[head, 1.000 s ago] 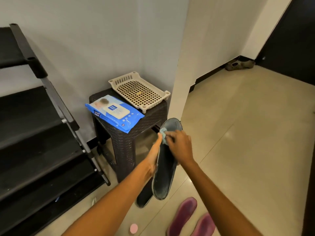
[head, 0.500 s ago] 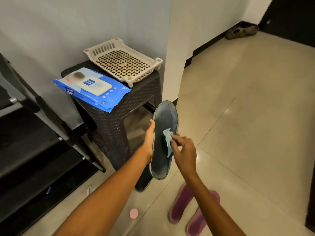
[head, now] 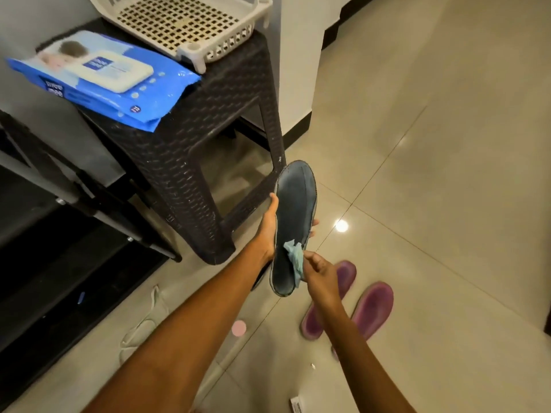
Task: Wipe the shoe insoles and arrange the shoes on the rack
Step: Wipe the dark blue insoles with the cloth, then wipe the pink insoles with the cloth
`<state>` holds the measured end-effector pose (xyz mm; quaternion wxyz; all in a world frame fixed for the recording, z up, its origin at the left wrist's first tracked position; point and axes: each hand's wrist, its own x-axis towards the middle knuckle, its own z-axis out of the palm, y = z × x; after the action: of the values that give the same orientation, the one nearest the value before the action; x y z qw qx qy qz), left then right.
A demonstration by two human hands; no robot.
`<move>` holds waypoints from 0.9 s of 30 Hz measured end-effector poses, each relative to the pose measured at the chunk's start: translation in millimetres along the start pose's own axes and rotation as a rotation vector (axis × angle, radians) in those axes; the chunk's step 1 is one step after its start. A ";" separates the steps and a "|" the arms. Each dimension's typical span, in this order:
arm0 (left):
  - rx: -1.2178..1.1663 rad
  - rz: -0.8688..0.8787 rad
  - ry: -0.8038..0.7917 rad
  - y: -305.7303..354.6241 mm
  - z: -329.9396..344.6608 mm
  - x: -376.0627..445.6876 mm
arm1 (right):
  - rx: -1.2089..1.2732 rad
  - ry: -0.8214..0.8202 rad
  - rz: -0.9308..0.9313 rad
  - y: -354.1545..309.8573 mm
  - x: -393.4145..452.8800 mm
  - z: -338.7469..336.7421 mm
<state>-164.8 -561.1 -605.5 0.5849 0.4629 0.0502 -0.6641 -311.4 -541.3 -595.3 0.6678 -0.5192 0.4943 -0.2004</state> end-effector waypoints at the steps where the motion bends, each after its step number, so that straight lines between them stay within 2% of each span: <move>1: 0.070 -0.007 0.054 -6.7 -2.3 2.1 | -0.011 0.039 0.006 11.4 1.6 2.7; 3: 0.220 0.033 0.204 -22.5 -11.9 7.7 | -0.061 0.155 0.010 37.9 5.1 7.3; 6: 0.377 0.048 0.257 -54.4 -34.3 10.7 | -0.143 0.285 0.066 79.6 13.9 11.9; 9: 0.736 0.148 0.405 -88.4 -64.2 18.7 | -0.184 0.334 0.143 118.1 23.2 18.1; 12: 0.992 0.129 0.424 -111.5 -89.3 33.4 | -0.158 0.351 0.199 138.5 26.1 27.1; 18: 1.011 0.173 0.538 -125.9 -110.1 60.4 | -0.112 0.325 0.273 164.4 40.8 20.8; 23: 1.089 0.229 0.498 -137.9 -118.7 70.6 | 0.080 0.539 0.226 172.9 32.6 -11.0; 25: 1.131 0.354 0.523 -145.9 -110.1 65.5 | 0.100 0.622 0.224 175.3 31.5 -25.3; 27: 1.229 0.474 0.480 -157.9 -97.2 57.2 | 0.150 0.680 0.257 179.4 31.1 -36.0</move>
<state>-234.3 -494.7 -774.1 0.3189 0.8420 -0.3091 -0.3062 -373.4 -515.1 -768.3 0.5214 -0.3060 0.7331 -0.3116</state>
